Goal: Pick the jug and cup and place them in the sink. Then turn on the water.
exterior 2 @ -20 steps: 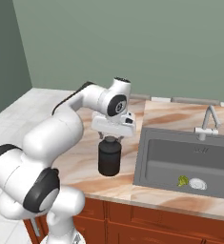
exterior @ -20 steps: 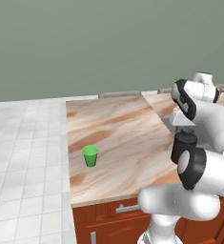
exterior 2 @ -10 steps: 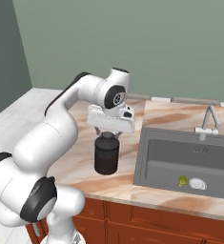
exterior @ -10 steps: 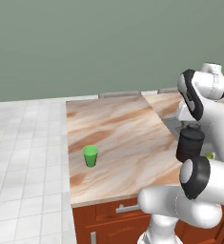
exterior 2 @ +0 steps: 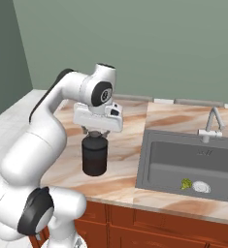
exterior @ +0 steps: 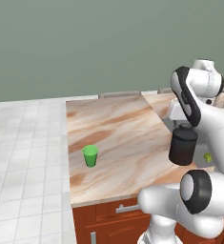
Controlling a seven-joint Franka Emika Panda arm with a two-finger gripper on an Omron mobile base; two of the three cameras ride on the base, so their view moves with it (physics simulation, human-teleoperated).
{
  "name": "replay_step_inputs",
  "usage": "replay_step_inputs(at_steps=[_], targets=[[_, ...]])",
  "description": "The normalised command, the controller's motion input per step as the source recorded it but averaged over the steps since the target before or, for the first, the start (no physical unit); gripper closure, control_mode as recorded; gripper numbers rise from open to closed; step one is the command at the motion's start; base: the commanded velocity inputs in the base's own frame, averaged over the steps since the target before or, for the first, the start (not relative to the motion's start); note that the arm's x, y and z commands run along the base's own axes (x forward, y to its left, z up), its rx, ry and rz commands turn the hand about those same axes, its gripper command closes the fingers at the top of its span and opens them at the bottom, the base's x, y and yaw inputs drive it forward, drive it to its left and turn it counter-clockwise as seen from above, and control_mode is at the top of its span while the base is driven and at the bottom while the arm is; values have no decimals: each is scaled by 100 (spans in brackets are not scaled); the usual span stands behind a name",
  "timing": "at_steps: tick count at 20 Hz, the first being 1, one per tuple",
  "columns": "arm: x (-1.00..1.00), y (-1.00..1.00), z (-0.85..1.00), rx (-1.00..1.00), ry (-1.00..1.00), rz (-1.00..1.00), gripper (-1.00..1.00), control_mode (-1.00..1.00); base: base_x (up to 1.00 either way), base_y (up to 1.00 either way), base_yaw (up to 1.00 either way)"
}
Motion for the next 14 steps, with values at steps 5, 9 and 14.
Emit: replay_step_inputs(at_steps=[5,9,14], targets=[[0,45,4,-3,0,0,100,-100,0,0,0],[0,6,0,-1,0,0,100,-100,0,0,0],[0,0,0,0,0,0,100,-100,0,0,0]])
